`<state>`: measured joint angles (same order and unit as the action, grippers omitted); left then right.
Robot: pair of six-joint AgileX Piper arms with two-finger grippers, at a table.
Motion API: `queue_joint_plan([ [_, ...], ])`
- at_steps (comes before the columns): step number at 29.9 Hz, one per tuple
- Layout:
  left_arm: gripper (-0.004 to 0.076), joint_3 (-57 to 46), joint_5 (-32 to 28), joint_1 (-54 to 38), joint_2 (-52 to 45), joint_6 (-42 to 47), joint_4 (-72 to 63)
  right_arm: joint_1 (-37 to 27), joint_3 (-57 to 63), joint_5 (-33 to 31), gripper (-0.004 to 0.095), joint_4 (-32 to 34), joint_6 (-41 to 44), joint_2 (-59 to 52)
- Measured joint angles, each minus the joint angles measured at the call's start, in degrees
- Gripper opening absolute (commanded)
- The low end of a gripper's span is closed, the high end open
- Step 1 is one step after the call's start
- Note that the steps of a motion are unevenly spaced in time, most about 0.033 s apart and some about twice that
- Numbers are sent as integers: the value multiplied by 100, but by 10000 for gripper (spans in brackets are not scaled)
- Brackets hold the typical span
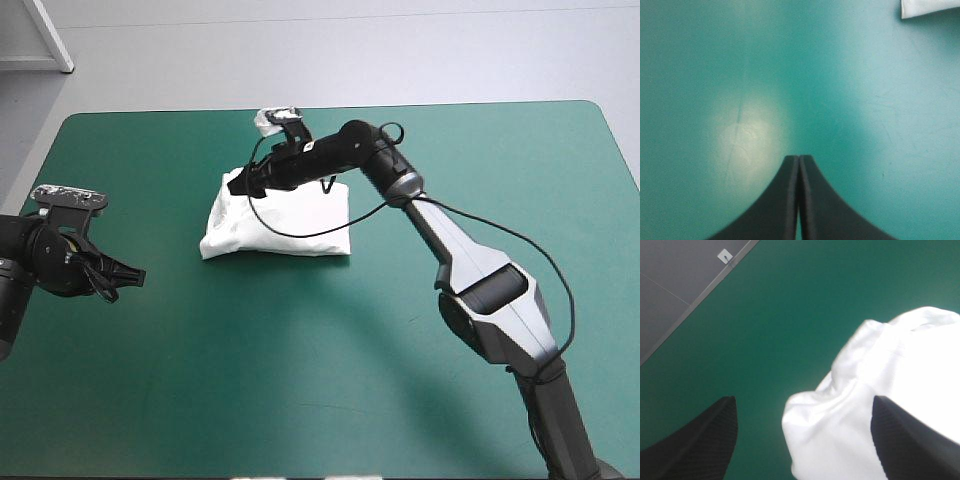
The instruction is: Fold the cloth
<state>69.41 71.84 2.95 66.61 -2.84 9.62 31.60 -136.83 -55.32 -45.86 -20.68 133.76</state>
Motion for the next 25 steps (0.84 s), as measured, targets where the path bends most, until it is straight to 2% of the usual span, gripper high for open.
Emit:
queue_joint_plan([
  [7, -8, 0, 0, -10, 0, 119, -322, -690, -56, -1375, 606, 1141, 899, -481],
  [14, -8, 0, -42, -15, -5, 124, -753, -998, 876, -1540, 606, 2035, 1399, -686],
  [19, -8, 0, -66, -16, -5, 143, -878, -1032, 1935, -1526, 606, 1991, 1190, -748],
  [25, -8, 0, -83, -16, -5, 143, -919, -1032, 2475, -895, 606, 1386, 748, -752],
])
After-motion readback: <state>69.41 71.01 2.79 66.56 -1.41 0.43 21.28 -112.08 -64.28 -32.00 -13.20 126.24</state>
